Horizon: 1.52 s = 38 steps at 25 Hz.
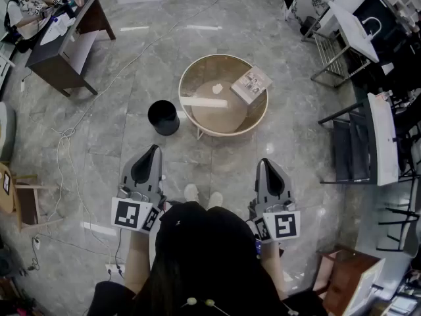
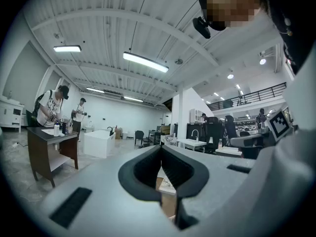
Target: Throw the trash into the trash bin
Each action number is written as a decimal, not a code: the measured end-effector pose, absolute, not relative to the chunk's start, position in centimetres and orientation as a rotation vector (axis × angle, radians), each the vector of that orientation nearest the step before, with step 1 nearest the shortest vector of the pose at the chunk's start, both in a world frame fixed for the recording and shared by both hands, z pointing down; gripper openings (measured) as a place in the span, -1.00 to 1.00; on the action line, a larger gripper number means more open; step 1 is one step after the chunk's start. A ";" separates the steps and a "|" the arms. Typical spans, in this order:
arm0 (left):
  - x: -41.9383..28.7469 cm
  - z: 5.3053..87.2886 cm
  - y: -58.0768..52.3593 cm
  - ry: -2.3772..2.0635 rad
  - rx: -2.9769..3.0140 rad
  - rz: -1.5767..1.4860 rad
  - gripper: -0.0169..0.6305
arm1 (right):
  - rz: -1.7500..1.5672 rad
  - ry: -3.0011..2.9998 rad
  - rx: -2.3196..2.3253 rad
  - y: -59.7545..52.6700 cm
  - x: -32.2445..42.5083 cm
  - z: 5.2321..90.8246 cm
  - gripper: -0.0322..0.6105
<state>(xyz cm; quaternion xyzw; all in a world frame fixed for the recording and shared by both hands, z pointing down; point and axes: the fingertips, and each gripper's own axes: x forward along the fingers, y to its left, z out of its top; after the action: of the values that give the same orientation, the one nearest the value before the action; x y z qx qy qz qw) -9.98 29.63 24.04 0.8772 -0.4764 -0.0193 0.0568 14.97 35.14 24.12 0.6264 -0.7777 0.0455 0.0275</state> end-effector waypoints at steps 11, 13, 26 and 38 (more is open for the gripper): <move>-10.3 24.2 29.6 -1.439 2.658 -0.065 -0.93 | 0.135 -2.394 1.939 35.3 14.5 24.1 -0.89; -10.3 24.2 29.6 -1.434 2.658 -0.070 -0.93 | 0.151 -2.407 1.949 35.3 14.4 24.0 -0.89; -10.6 25.8 28.8 -1.364 2.632 -0.139 -0.93 | 0.476 -2.660 2.043 34.3 14.6 24.6 -0.89; -10.6 28.8 22.1 -1.356 2.575 -0.045 -0.92 | 0.421 -2.561 1.833 24.4 13.5 29.3 -0.73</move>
<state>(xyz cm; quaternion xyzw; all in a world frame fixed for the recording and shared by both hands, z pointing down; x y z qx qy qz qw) -10.64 22.12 28.83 0.8788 -0.4628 -0.0155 0.1154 13.50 24.41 29.26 0.5769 -0.8058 0.1323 -0.0178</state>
